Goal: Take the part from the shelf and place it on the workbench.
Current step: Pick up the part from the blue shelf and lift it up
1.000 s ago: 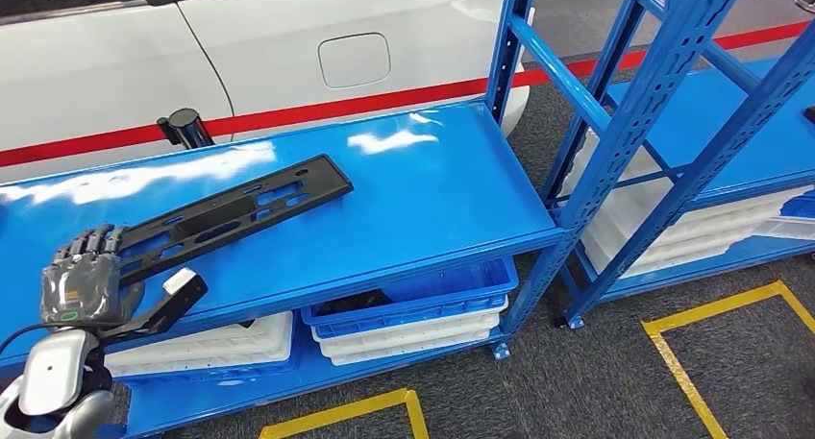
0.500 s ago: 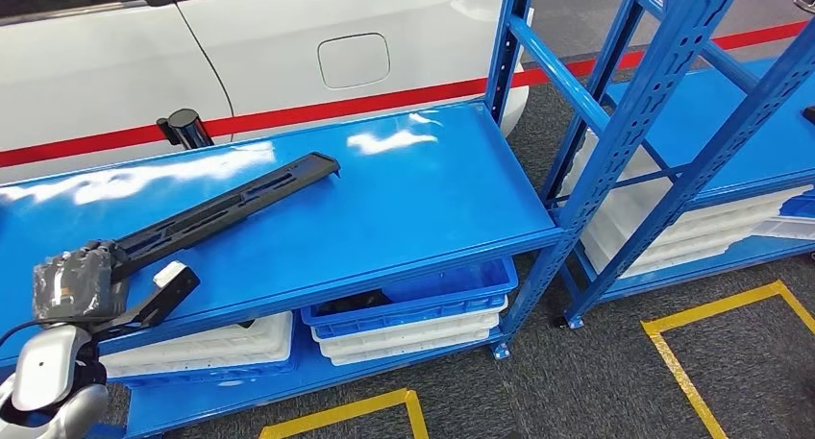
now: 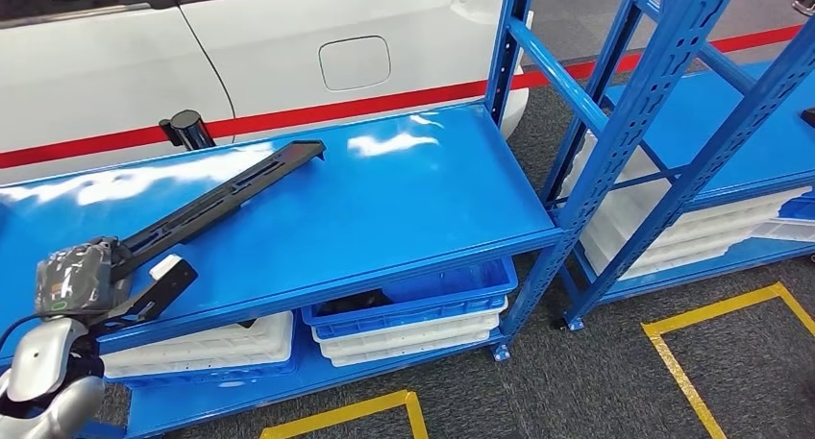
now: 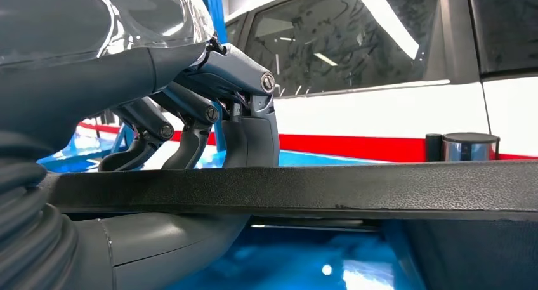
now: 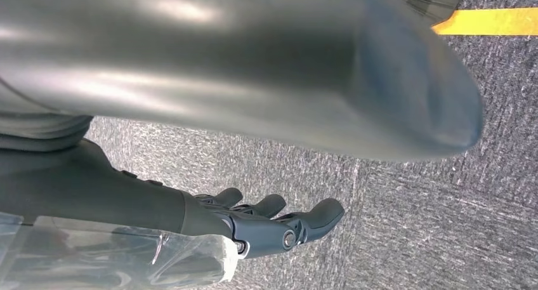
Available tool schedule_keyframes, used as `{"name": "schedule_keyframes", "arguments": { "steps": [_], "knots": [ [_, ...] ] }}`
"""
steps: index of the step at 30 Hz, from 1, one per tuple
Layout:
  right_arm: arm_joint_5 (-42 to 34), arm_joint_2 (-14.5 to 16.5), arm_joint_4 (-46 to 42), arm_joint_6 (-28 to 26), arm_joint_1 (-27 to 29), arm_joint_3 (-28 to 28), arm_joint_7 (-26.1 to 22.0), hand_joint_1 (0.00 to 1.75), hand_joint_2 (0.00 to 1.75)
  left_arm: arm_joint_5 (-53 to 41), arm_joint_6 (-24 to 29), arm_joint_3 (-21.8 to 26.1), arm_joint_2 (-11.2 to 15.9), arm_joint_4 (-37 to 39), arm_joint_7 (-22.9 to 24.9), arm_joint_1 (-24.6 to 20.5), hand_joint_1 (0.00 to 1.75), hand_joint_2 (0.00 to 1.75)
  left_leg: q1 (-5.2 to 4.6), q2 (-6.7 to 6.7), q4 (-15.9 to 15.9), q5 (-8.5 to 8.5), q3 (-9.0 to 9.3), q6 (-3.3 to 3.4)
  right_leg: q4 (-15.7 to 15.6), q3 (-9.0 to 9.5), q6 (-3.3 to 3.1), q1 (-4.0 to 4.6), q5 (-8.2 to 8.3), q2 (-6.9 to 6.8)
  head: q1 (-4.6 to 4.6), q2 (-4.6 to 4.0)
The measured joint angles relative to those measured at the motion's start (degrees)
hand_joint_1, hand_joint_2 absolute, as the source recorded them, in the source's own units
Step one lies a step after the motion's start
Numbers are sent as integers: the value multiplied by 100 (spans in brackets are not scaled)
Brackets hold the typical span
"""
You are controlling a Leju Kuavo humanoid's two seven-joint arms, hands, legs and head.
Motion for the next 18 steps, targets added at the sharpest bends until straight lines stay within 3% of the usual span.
{"name": "schedule_keyframes", "arguments": {
  "steps": [18],
  "knots": [
    [-14, 2, 0, -6, 6, 0, -6, 0, 0, 574, 502, 91, -36, -152, -111, -117, 175, 175, 0, 1, 1, 0, 0, 0, 0, -4, 0, 0, 0, 1, 0, 0]
  ]
}}
